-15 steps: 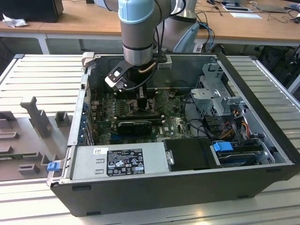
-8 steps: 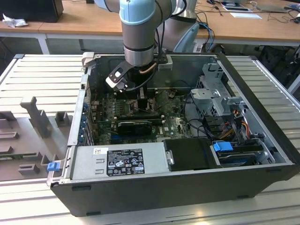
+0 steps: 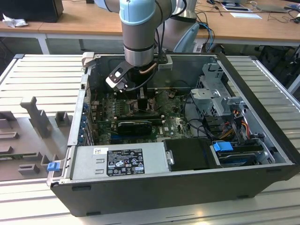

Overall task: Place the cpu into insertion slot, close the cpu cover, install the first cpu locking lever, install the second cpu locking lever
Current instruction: 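Place the cpu into insertion slot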

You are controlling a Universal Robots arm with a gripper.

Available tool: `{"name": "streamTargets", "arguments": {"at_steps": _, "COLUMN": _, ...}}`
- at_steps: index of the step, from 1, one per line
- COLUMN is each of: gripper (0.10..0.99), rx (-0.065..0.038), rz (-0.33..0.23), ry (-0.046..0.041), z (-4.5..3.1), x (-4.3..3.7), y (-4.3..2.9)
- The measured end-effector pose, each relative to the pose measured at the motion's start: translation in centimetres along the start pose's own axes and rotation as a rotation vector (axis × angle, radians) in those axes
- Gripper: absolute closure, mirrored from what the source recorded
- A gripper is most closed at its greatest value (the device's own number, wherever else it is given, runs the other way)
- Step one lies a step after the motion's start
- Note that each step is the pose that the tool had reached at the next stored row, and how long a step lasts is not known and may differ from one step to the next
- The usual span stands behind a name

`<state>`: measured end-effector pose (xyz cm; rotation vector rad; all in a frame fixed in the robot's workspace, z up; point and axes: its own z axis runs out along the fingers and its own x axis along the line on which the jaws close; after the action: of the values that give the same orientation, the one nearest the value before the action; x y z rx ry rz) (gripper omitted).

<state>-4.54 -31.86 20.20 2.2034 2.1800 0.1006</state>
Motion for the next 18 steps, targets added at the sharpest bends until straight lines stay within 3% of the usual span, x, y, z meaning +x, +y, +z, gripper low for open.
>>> {"name": "streamTargets", "arguments": {"at_steps": 6, "gripper": 0.478, "rx": 0.0, "rz": 0.0, "ry": 0.0002, "z": -0.02, "x": 0.0, "y": 0.0}}
{"name": "streamTargets", "arguments": {"at_steps": 12, "gripper": 0.494, "rx": 0.0, "rz": 0.0, "ry": 0.0002, "z": -0.97, "x": 0.02, "y": 0.07}}
{"name": "streamTargets", "arguments": {"at_steps": 18, "gripper": 0.867, "rx": 0.0, "rz": 0.0, "ry": 0.0, "z": -1.52, "x": 0.03, "y": 0.12}}
